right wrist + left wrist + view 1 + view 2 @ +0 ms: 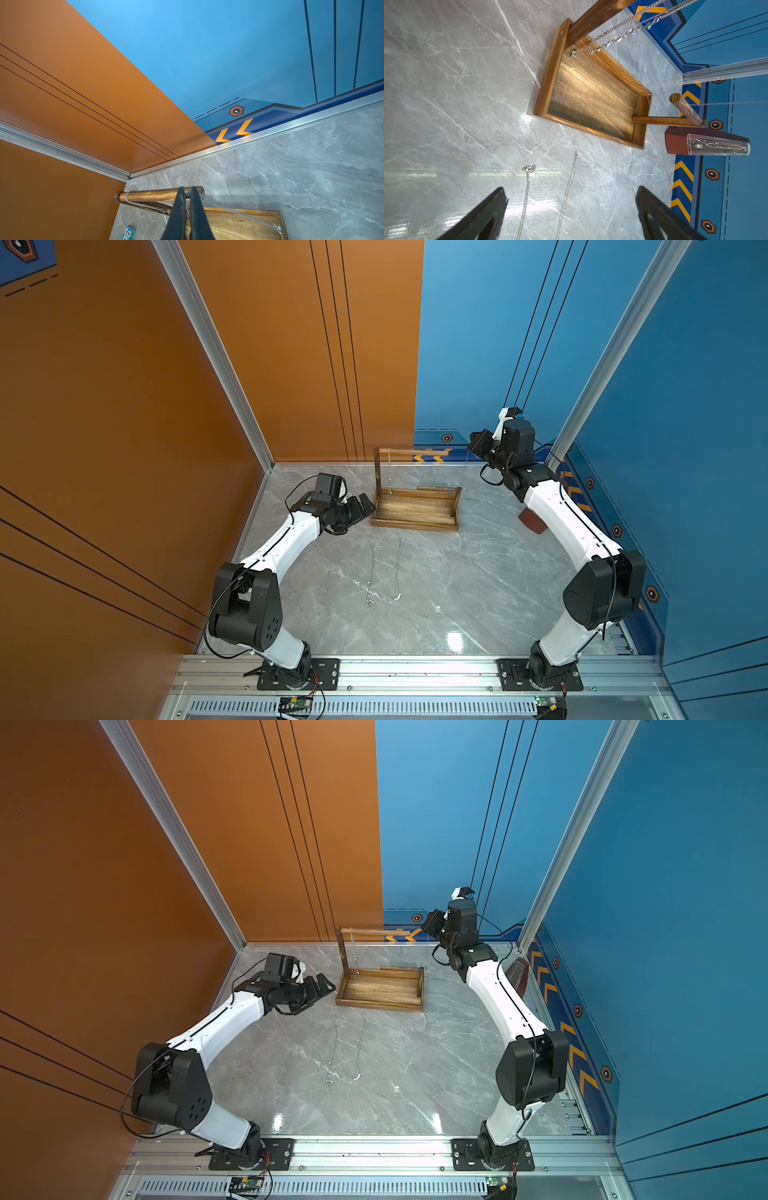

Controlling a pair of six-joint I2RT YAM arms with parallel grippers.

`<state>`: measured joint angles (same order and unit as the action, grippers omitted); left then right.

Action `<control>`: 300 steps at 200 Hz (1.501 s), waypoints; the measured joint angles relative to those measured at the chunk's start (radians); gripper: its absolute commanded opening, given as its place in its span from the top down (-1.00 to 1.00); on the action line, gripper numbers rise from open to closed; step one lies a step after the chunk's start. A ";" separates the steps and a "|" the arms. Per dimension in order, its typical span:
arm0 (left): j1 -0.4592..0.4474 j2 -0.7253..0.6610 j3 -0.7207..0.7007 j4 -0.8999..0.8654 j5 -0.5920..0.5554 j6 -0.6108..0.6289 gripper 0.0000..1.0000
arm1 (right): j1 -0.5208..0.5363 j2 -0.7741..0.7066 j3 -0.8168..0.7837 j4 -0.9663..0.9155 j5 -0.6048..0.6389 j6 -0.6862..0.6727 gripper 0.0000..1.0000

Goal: Take the necklace off the jewelry display stand
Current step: Take off the necklace from the stand.

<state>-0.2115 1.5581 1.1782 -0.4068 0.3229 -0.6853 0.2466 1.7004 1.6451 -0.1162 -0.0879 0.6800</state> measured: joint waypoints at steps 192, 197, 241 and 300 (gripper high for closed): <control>-0.110 -0.220 -0.052 0.095 -0.038 0.215 -0.97 | -0.011 -0.356 -0.044 -0.158 -0.047 -0.045 1.00; -0.122 -0.232 -0.056 0.101 -0.039 0.225 -0.97 | -0.011 -0.367 -0.048 -0.164 -0.050 -0.047 1.00; -0.235 -0.296 -0.088 0.141 -0.072 0.347 -0.97 | -0.011 -0.454 -0.085 -0.235 -0.112 -0.079 1.00; -0.314 -0.348 -0.217 0.312 0.022 0.385 -0.97 | -0.011 -0.578 -0.208 -0.270 -0.185 -0.109 1.00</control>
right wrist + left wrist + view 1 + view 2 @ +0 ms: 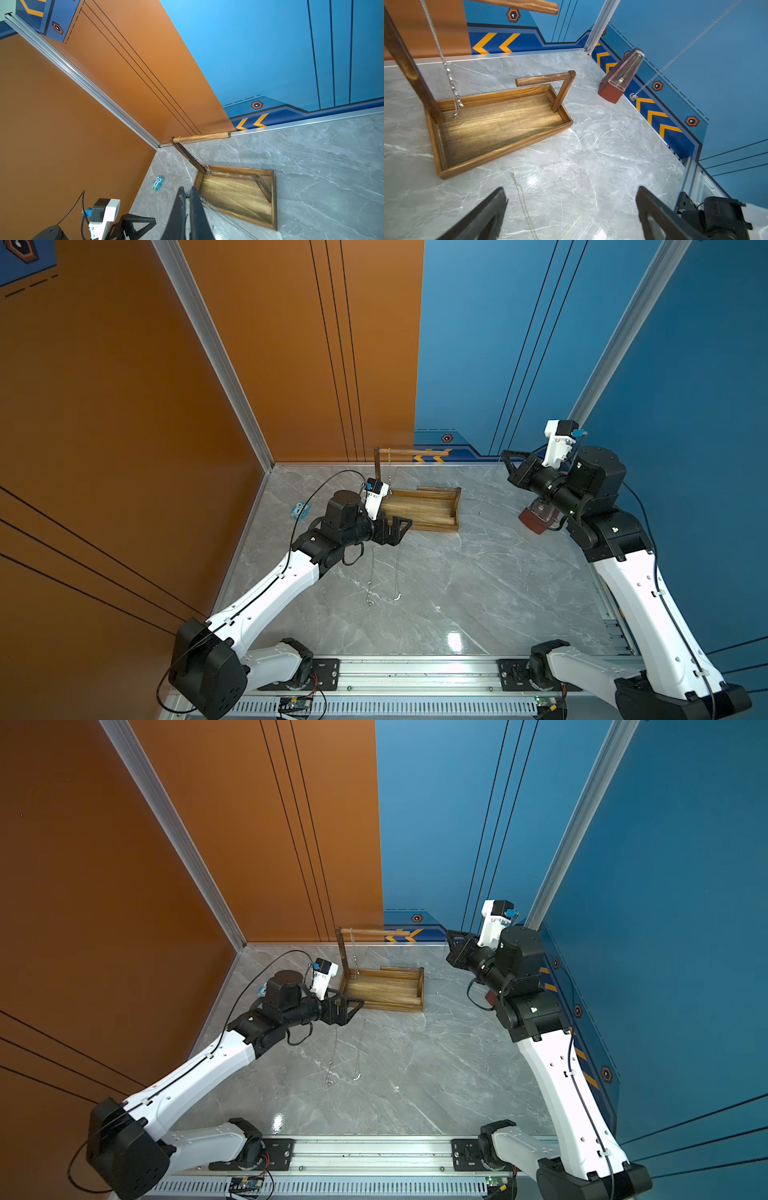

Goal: Take the necklace off the jewelry display stand
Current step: Take off the necklace from the stand.

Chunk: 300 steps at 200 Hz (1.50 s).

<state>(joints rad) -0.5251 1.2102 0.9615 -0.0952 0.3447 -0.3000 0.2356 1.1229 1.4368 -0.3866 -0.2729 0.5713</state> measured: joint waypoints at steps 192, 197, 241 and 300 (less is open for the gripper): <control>-0.119 0.241 0.131 0.133 0.319 0.001 -0.97 | 0.118 -0.074 -0.104 -0.026 -0.095 -0.051 1.00; -0.124 0.247 0.135 0.134 0.319 0.007 -0.97 | 0.119 -0.074 -0.105 -0.026 -0.096 -0.051 1.00; -0.168 0.312 0.197 0.134 0.318 0.056 -0.95 | 0.129 -0.080 -0.106 -0.026 -0.111 -0.051 1.00; -0.208 0.397 0.278 0.132 0.312 0.096 -0.91 | 0.139 -0.092 -0.106 -0.026 -0.117 -0.051 1.00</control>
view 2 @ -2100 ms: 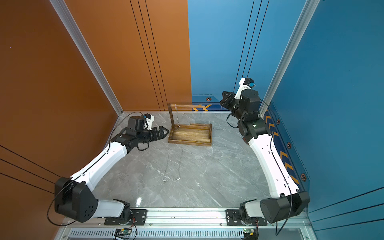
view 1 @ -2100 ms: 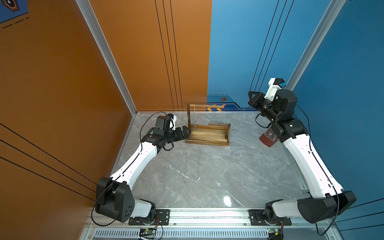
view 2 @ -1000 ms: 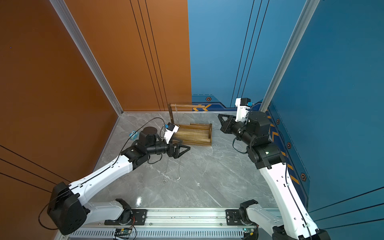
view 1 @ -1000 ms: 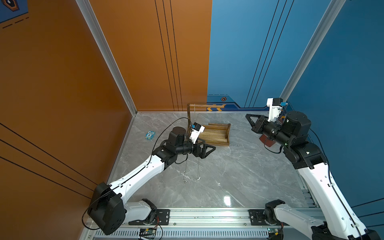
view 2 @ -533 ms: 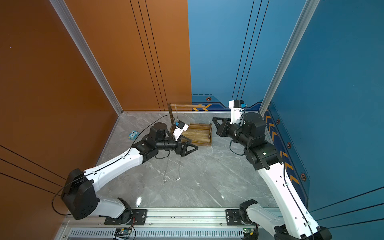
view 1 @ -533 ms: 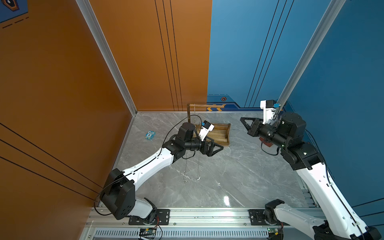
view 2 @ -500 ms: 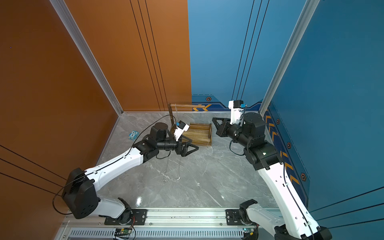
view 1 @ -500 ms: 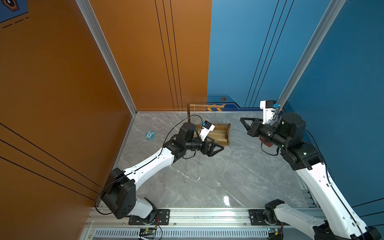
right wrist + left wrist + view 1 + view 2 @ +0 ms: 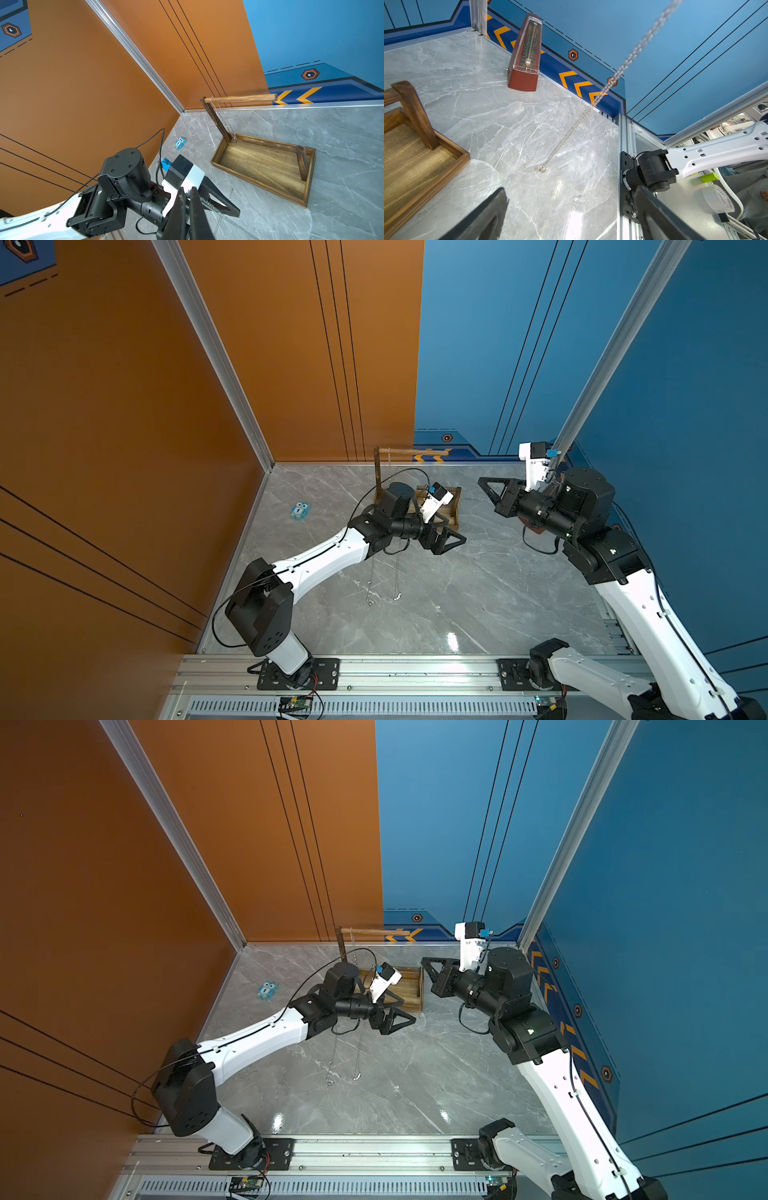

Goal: Take the necklace off the jewelry display stand
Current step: Take off the necklace from the stand.

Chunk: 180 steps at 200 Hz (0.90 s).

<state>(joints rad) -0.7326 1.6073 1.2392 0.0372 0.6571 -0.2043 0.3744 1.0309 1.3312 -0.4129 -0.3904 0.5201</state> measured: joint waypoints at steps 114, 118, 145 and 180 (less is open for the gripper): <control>-0.026 0.073 0.077 0.005 -0.001 -0.005 -0.50 | 0.007 0.000 0.000 0.000 0.000 0.000 1.00; -0.027 0.074 0.078 0.004 -0.001 -0.005 -0.50 | 0.008 0.000 0.000 0.000 0.000 0.000 1.00; -0.035 0.080 0.081 0.005 -0.001 -0.006 -0.41 | 0.007 0.000 0.001 -0.001 0.000 0.000 1.00; -0.043 0.101 0.086 0.005 -0.001 -0.006 -0.34 | 0.008 0.000 0.008 -0.014 -0.003 0.000 1.00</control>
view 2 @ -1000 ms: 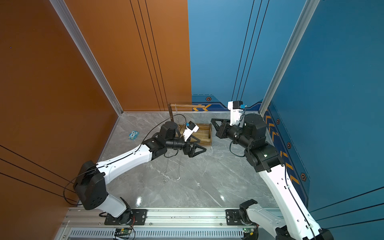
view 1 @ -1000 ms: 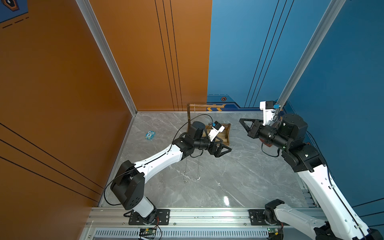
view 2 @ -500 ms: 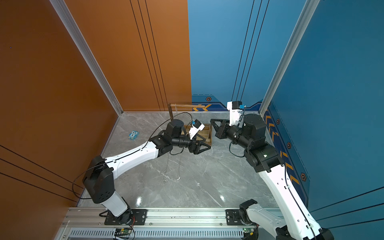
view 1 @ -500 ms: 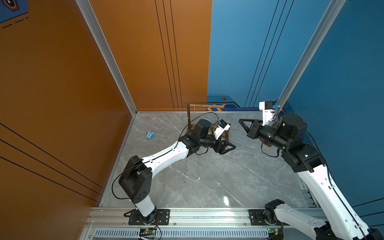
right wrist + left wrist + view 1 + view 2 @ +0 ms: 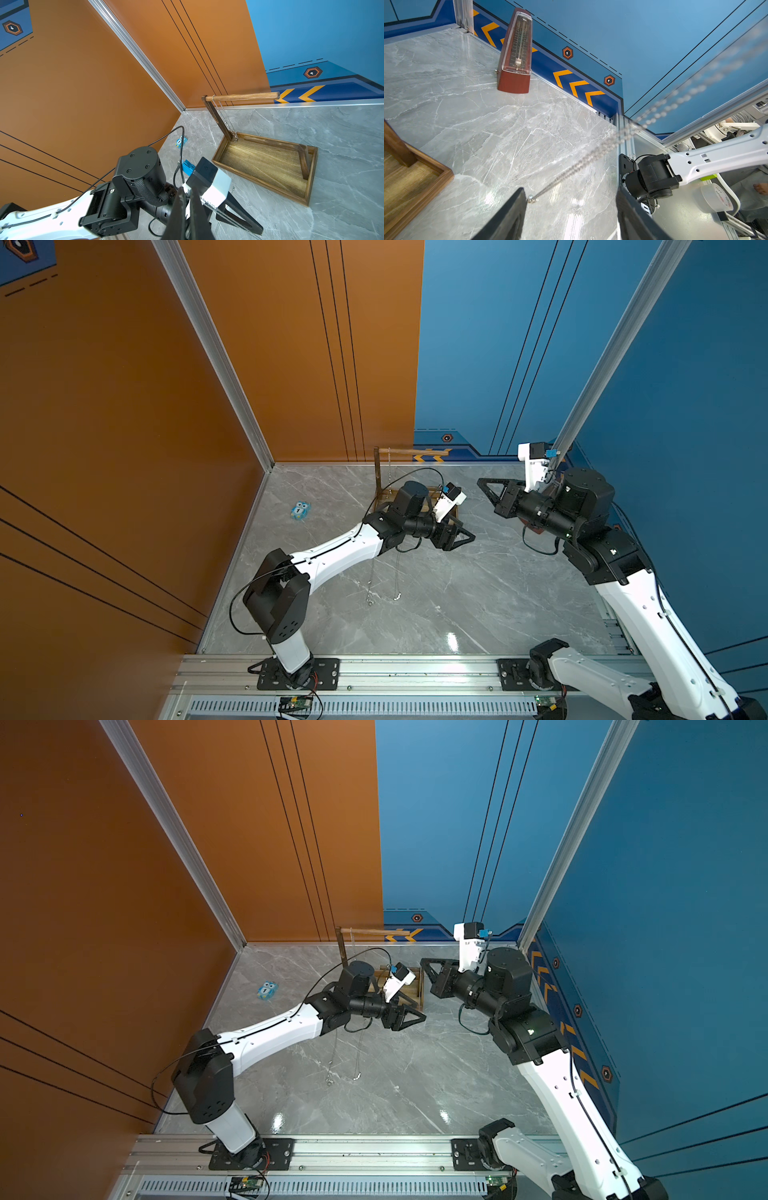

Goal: Take the necklace off the jewelry display stand
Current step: Take off the necklace from the stand.

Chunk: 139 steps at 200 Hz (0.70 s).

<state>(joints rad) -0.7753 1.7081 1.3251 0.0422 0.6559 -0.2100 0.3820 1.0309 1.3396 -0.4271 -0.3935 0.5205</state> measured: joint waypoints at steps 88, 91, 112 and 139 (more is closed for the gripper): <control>-0.011 0.021 0.007 0.000 0.000 -0.017 0.07 | 0.005 0.000 0.032 -0.004 -0.005 0.000 1.00; -0.012 0.021 0.007 0.000 0.000 -0.019 0.08 | 0.005 0.000 0.032 -0.004 -0.005 0.000 1.00; -0.013 0.023 0.007 0.001 0.000 -0.024 0.21 | 0.005 0.000 0.032 -0.004 -0.005 0.000 1.00; -0.015 0.023 0.007 0.008 0.000 -0.025 0.27 | 0.004 0.000 0.032 -0.005 -0.004 0.000 1.00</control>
<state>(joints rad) -0.7906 1.7309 1.3323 0.0505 0.6556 -0.2352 0.3862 1.0309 1.3720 -0.4316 -0.3977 0.5205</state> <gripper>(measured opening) 0.368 0.067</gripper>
